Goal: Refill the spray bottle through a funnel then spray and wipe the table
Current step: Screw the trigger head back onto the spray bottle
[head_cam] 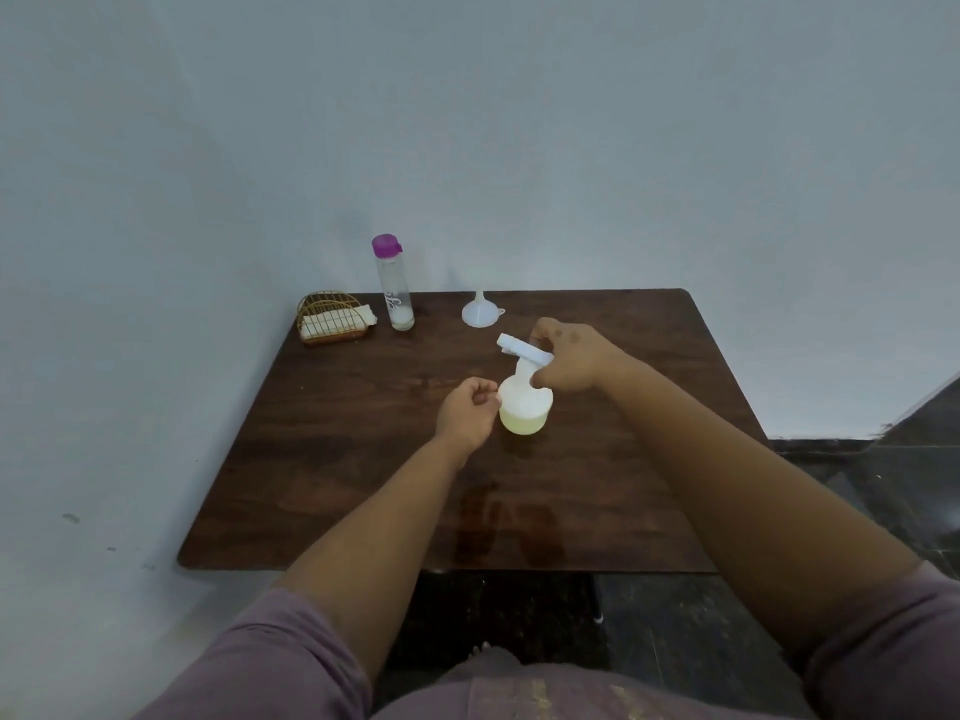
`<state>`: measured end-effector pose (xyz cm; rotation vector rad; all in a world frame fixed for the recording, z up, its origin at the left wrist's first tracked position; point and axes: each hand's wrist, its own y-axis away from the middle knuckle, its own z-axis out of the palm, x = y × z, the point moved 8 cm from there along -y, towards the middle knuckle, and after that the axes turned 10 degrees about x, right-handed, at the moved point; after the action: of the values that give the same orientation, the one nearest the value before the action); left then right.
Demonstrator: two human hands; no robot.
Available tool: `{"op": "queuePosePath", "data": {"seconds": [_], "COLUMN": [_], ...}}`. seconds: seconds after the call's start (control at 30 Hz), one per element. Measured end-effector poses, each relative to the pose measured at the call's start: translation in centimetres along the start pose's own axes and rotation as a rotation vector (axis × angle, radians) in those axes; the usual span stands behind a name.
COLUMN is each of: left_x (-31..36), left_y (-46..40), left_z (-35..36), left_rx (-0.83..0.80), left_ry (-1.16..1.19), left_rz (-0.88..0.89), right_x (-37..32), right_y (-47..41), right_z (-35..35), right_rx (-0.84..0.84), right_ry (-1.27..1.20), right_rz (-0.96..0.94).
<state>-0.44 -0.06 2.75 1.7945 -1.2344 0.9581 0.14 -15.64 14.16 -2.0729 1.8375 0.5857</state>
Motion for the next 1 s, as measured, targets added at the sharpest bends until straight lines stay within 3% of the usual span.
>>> {"op": "queuePosePath", "data": {"seconds": [0.2, 0.47, 0.77, 0.87, 1.0], "left_x": [0.8, 3.6, 3.5, 2.8, 2.2], "left_y": [-3.4, -7.2, -8.2, -8.4, -8.6], "left_z": [0.9, 4.5, 7.9, 8.1, 8.1], "left_rx": [-0.076, -0.213, -0.392, -0.41, -0.428], "left_ry": [-0.042, -0.244, -0.203, -0.163, -0.086], "left_rz": [0.072, 0.392, 0.394, 0.365, 0.336], "right_x": [-0.5, 0.1, 3.9, 4.8, 6.5], "right_y": [-5.2, -7.7, -8.1, -8.6, -9.0], "right_z": [-2.1, -2.2, -0.2, 0.9, 2.1], "right_rx": [0.071, 0.208, 0.146, 0.083, 0.136], "right_ry": [0.039, -0.147, -0.397, -0.372, -0.305], "right_rz": [0.014, 0.014, 0.047, 0.039, 0.092]}}
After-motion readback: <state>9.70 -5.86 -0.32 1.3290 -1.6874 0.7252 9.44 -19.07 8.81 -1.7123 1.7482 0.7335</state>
